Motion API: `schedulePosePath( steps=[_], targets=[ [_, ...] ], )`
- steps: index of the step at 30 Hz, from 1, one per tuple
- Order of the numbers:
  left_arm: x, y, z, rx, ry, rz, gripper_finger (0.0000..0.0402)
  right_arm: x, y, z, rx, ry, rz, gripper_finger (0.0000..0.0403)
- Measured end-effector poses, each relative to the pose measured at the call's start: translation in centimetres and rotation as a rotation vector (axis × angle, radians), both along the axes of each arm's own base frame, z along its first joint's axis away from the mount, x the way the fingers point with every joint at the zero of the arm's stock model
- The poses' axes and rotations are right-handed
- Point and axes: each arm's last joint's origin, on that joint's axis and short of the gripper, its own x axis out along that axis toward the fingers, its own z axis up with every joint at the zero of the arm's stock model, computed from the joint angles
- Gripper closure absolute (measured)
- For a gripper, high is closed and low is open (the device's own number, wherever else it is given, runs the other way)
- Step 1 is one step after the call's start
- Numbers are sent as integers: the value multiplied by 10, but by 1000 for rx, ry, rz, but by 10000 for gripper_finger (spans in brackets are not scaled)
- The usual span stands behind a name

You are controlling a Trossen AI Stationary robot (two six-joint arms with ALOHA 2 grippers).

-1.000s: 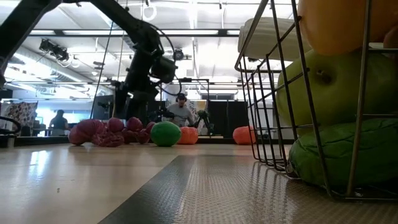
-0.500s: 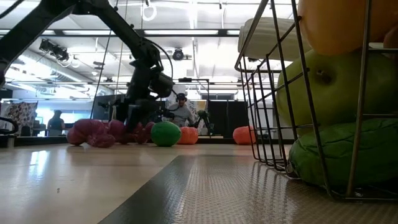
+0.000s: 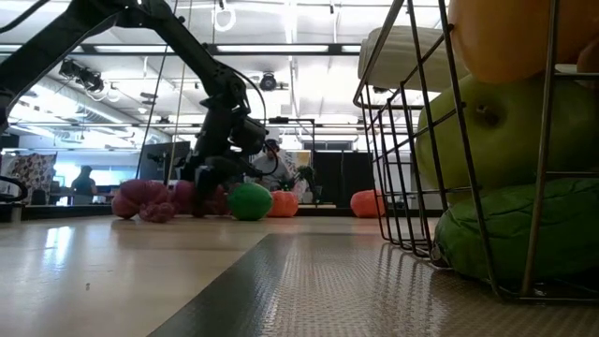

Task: Build produce basket
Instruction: Put the purple garlic into the wire basket

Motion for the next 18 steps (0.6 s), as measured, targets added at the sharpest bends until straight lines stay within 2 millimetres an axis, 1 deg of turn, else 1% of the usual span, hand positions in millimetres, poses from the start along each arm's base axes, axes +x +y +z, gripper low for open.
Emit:
schedulePosePath(
  steps=[4, 11, 12, 15, 18],
  targets=[
    [1, -2, 0, -7, 3, -24, 142, 0, 0, 0, -1, 0, 0, 143],
    [0, -3, 1, -17, 15, -19, 244, 0, 0, 0, -4, 4, 0, 143],
    [-1, -4, 1, -22, 21, -19, 251, 0, 0, 0, -4, 4, 0, 143],
    [-3, -5, 2, -41, 42, -19, 252, 0, 0, 0, -5, 4, -1, 143],
    [-5, -8, 4, -63, 65, -19, 233, 0, 0, 0, -7, 4, -1, 143]
  ],
)
